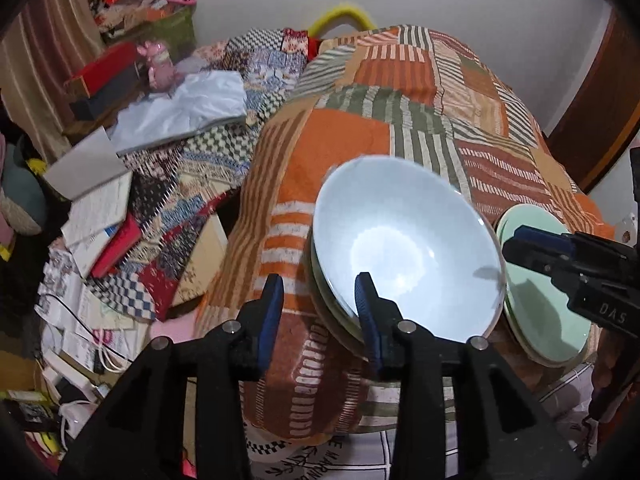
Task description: Organize plates and bowls
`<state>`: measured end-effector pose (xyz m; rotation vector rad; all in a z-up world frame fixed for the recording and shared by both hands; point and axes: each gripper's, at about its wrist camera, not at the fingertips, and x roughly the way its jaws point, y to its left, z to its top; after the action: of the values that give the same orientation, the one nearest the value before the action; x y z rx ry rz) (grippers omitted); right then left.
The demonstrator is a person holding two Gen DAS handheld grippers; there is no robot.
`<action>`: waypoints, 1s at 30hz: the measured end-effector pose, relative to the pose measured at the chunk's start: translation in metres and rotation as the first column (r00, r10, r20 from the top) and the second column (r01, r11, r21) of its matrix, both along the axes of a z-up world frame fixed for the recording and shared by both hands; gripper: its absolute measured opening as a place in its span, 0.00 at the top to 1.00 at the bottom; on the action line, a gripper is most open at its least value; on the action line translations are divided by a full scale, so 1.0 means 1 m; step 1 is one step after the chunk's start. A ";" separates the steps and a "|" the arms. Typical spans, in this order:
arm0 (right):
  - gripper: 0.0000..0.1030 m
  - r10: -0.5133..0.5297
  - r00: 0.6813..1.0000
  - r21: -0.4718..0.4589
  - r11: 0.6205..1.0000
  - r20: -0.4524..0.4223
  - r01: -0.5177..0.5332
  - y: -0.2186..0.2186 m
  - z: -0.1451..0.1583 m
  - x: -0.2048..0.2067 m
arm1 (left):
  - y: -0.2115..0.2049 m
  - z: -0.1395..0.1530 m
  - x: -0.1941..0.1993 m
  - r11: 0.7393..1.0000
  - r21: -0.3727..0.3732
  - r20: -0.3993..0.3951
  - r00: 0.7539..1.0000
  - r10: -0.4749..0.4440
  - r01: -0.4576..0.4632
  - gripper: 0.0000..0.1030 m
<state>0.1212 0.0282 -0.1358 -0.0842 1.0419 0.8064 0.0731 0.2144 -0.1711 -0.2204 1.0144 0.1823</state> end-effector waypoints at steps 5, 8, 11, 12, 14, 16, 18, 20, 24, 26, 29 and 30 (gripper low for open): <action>0.72 0.003 1.000 -0.013 1.000 -0.017 -0.003 0.003 -0.006 0.004 | 0.003 -0.014 0.000 0.999 -0.054 -0.019 1.000 -0.003 0.002 0.57; 0.72 0.005 1.000 -0.018 1.000 -0.030 -0.006 0.005 -0.010 0.005 | 0.003 -0.020 0.002 0.996 -0.092 -0.023 1.000 -0.009 0.007 0.57; 0.72 0.013 0.999 -0.026 1.000 -0.041 -0.014 0.010 -0.015 0.006 | 0.001 -0.024 0.005 0.994 -0.112 -0.029 0.999 -0.018 0.014 0.57; 0.72 0.017 0.999 -0.029 0.999 -0.044 -0.018 0.011 -0.017 0.006 | 0.001 -0.026 0.006 0.993 -0.120 -0.032 0.999 -0.021 0.017 0.57; 0.72 0.023 0.998 -0.031 0.999 -0.053 -0.025 0.014 -0.019 0.006 | -0.001 -0.029 0.008 0.991 -0.133 -0.034 0.999 -0.025 0.021 0.57; 0.71 0.026 0.998 -0.035 0.999 -0.056 -0.028 0.017 -0.022 0.007 | -0.002 -0.031 0.010 0.990 -0.139 -0.036 0.999 -0.029 0.023 0.57; 0.70 0.030 0.998 -0.039 0.999 -0.061 -0.033 0.019 -0.024 0.008 | -0.002 -0.034 0.011 0.989 -0.148 -0.039 0.999 -0.028 0.022 0.57; 0.68 0.035 0.997 -0.040 0.998 -0.075 -0.038 0.023 -0.027 0.008 | -0.002 -0.036 0.013 0.987 -0.158 -0.044 0.999 -0.026 0.019 0.56; 0.67 0.038 0.996 -0.048 0.998 -0.079 -0.042 0.027 -0.031 0.010 | -0.003 -0.043 0.018 0.985 -0.174 -0.059 0.998 -0.026 0.015 0.56; 0.67 0.038 0.996 -0.052 0.998 -0.081 -0.042 0.028 -0.033 0.011 | -0.004 -0.045 0.020 0.986 -0.165 -0.061 0.998 -0.024 0.014 0.56; 0.67 0.039 0.997 -0.067 0.997 -0.070 -0.043 0.029 -0.034 0.011 | -0.006 -0.044 0.021 0.988 -0.151 -0.055 0.998 -0.020 0.011 0.56; 0.67 0.042 0.997 -0.072 0.996 -0.061 -0.046 0.029 -0.033 0.010 | -0.006 -0.043 0.020 0.988 -0.151 -0.053 0.998 -0.017 0.009 0.56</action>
<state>0.1312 0.0577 -0.1688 -0.1468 1.1294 0.8142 0.0934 0.2082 -0.2143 -0.3476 1.0849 0.0998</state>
